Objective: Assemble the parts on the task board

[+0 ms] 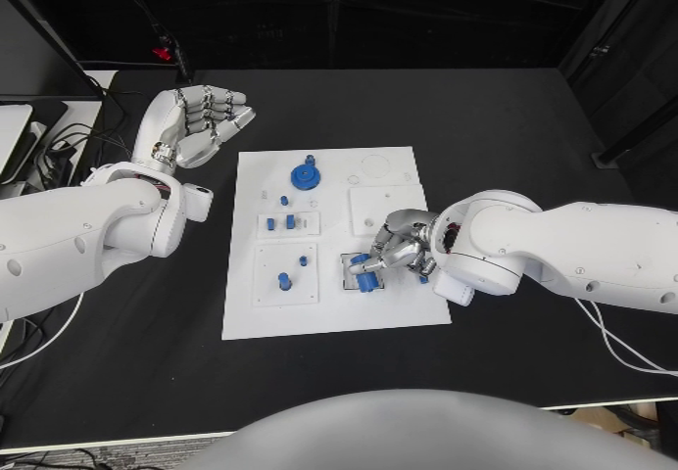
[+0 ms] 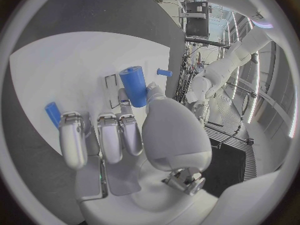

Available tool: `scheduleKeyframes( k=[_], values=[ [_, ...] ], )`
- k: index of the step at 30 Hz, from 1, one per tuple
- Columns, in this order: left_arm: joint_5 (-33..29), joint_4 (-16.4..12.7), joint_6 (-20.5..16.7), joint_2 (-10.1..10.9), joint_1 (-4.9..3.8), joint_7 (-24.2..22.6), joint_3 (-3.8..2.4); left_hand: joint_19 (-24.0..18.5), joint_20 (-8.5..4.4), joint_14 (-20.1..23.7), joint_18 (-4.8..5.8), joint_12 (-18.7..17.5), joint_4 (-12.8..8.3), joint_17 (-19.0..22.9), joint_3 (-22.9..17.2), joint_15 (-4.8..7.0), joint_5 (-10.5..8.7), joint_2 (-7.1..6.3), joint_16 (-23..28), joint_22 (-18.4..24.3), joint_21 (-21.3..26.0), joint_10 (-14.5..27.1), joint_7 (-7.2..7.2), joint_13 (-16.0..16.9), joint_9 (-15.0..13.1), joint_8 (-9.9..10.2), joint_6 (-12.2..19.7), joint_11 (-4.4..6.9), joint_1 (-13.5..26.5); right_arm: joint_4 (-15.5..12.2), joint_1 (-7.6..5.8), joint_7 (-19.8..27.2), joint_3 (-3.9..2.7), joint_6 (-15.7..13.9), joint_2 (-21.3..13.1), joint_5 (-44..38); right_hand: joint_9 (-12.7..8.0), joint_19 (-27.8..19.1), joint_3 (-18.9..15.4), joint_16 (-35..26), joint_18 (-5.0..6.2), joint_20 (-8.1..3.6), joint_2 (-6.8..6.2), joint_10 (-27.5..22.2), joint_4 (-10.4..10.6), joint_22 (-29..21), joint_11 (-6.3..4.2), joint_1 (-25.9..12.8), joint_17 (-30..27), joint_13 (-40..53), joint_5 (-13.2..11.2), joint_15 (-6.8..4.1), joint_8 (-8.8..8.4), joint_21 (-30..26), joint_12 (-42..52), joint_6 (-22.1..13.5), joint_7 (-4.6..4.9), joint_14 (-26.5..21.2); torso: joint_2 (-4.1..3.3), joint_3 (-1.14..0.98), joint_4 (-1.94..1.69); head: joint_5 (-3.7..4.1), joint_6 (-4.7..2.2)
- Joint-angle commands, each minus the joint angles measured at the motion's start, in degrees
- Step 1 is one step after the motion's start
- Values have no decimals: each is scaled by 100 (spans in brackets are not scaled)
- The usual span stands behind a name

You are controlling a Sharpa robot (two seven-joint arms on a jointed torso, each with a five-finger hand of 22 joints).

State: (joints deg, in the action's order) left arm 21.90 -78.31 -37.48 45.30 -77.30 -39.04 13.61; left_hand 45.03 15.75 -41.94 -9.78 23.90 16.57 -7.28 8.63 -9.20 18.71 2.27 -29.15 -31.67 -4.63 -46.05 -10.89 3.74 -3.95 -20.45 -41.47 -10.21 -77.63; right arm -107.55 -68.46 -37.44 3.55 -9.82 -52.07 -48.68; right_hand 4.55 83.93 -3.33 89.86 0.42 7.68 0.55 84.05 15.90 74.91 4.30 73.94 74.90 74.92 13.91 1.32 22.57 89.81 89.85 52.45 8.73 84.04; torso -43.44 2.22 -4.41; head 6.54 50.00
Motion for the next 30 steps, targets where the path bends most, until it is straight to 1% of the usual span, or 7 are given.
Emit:
scheduleKeyframes(
  k=[1,10,16,19,22,26,30],
  values=[
    [-12,-10,40,2,-9,-176,-5,48,5,44,-59,14,13,4,34,3,32,64,-33,4,40,35,-186,-5,5,-24,46,-4,4,-2,-6,-33,2,119,27,-129,-5,607,-39,14,-42,-16,4,595,-7,1509,53,-51,1510,1508,-32,-5,-21,19,15,-49,-9,596,1,-1,-2,-2,0],
    [-12,-12,50,-1,-9,-169,-5,48,5,44,-59,14,13,4,34,3,32,64,-33,4,40,35,-186,-5,5,-24,46,-4,4,21,-6,-51,2,146,89,-269,33,607,-166,14,-42,-19,18,595,49,1509,72,-126,1510,1508,-97,-10,16,19,15,-131,12,596,-1,2,-2,-4,0],
    [-12,-13,53,1,-9,-166,-5,48,5,44,-59,14,13,4,34,3,32,64,-33,4,40,35,-186,-5,5,-24,46,-4,4,43,-6,-60,2,153,113,-298,81,607,-289,14,-42,-16,54,595,64,1509,88,-220,1510,1508,-143,-2,93,19,15,-254,31,596,0,1,0,-9,0],
    [-12,-13,55,1,-9,-164,-5,48,5,44,-59,14,13,4,34,3,32,64,-33,4,40,35,-186,-5,5,-24,46,-4,4,58,-6,-66,2,159,128,-312,136,607,-368,14,-42,-14,126,595,64,1509,85,-279,1510,1508,-254,-3,199,19,15,-288,26,596,1,0,-4,-7,0],
    [-12,-15,57,0,-9,-162,-5,48,5,44,-59,18,13,8,38,3,35,67,-37,8,40,36,-186,-5,5,-28,49,-4,0,74,-5,-72,2,176,145,-319,171,607,-421,14,-42,-14,180,595,71,1509,84,-319,1510,1508,-316,-6,263,19,15,-324,24,596,-2,0,-1,-14,0],
    [-12,-14,49,-2,-9,-159,-5,48,5,44,-59,18,13,8,38,3,35,67,-37,8,40,36,-186,-5,5,-28,49,-4,0,93,-5,-79,2,208,171,-331,207,607,-506,14,-42,-16,207,595,71,1509,84,-374,1510,1508,-411,-8,330,19,15,-380,26,596,4,2,1,-14,0],
    [-12,-18,46,-1,-9,-157,-5,48,5,44,-59,20,12,9,39,3,37,69,-39,9,40,37,-185,-5,5,-29,50,-4,-3,108,-5,-79,2,228,194,-395,239,607,-595,14,-42,-19,202,595,74,1509,88,-440,1510,1508,-479,-12,389,19,15,-433,31,596,0,-1,-4,-12,0]
  ],
)
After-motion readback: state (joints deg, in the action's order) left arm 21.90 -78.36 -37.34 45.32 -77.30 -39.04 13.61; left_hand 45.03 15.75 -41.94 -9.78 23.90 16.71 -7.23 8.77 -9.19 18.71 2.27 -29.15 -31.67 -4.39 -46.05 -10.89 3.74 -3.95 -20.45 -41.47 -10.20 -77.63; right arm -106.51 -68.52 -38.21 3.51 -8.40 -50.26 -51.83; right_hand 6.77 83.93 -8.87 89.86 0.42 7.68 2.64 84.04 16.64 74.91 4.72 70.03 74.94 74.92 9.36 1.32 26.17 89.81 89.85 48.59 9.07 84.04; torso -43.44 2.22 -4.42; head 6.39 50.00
